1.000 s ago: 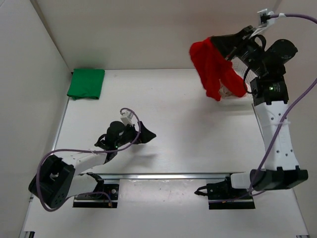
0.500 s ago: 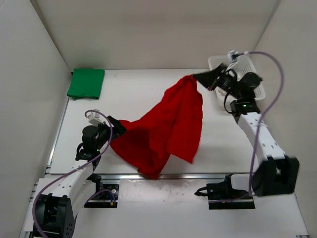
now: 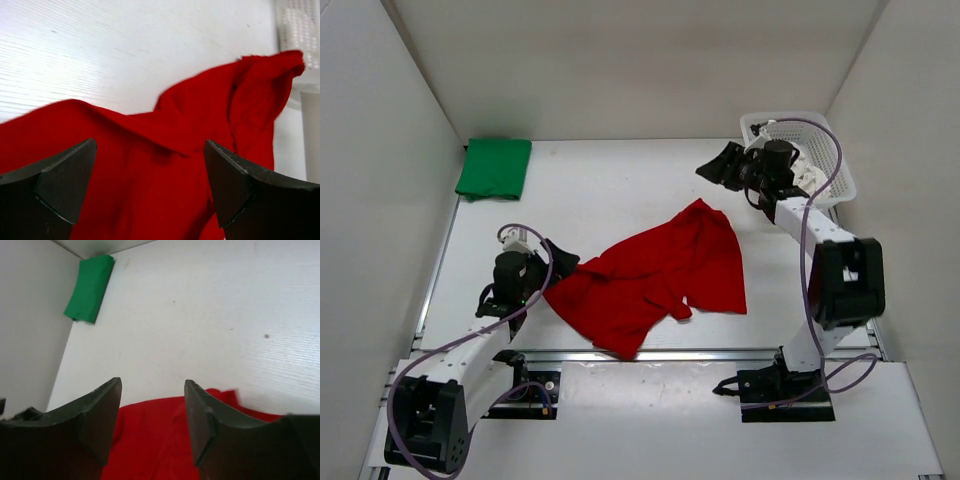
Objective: Fold and stack the t-shirts
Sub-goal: Move the tshirt to the center of the board
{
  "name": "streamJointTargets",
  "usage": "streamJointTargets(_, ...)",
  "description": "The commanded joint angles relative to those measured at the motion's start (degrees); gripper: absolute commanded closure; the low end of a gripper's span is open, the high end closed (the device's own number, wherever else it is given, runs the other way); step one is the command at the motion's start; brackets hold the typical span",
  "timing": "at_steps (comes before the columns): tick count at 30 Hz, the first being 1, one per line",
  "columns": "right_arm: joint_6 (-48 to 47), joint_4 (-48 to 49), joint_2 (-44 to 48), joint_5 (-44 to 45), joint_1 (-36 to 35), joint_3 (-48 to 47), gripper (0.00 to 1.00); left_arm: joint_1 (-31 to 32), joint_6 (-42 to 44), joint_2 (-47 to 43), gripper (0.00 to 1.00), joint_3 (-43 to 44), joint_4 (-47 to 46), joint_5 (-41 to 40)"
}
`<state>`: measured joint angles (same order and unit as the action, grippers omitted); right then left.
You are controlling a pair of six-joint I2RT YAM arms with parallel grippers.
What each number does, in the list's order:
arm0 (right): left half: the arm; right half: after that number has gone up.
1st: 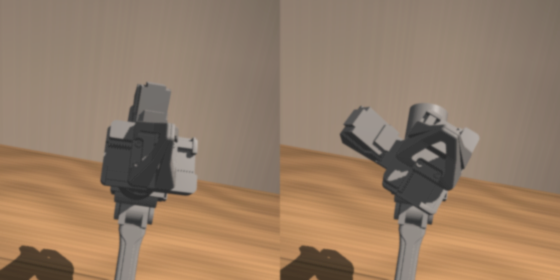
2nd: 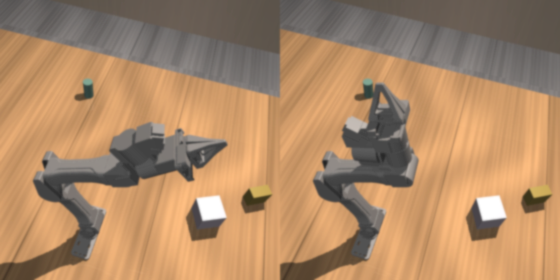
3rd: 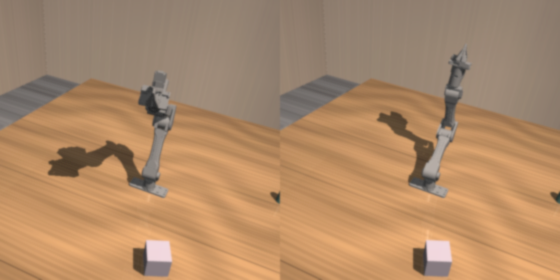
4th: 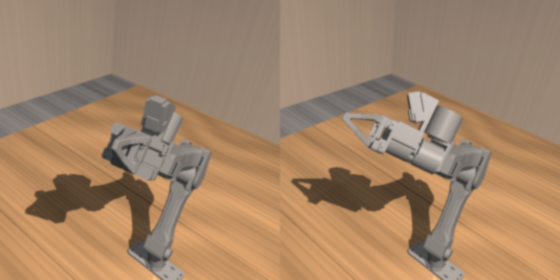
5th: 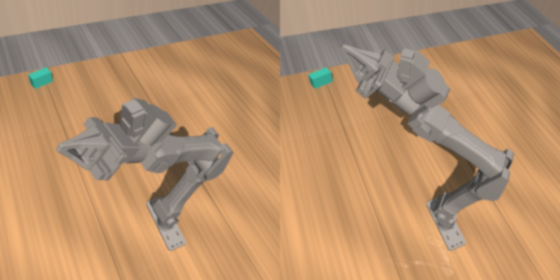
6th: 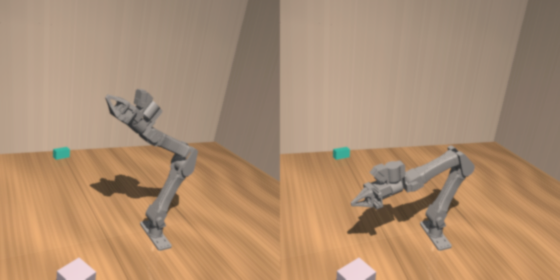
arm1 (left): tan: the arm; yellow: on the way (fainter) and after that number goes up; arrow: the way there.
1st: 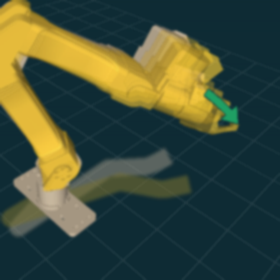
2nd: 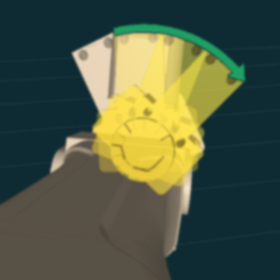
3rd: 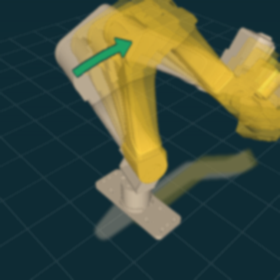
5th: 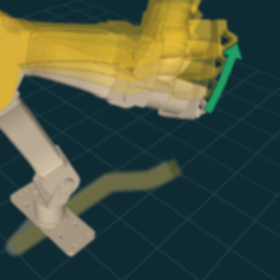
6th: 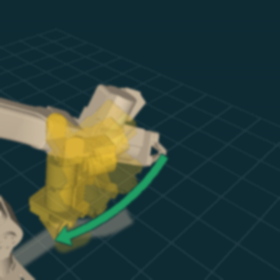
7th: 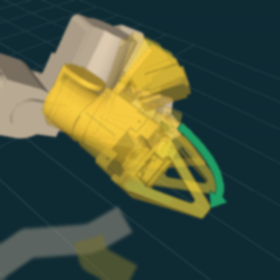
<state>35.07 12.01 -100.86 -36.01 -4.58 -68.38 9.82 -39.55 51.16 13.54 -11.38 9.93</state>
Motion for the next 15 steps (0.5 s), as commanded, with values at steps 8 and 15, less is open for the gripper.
streamJointTargets(8,-9.9,-9.1,24.6,16.9,-12.3,28.7,0.82,-3.5,4.4,0.7,0.01,1.3,7.7,-7.5)
streamJointTargets(15,-8.3,-16.0,37.3,19.9,-23.1,43.1,0.65,-3.8,5.1,2.2,0.01,3.0,9.4,-9.8)
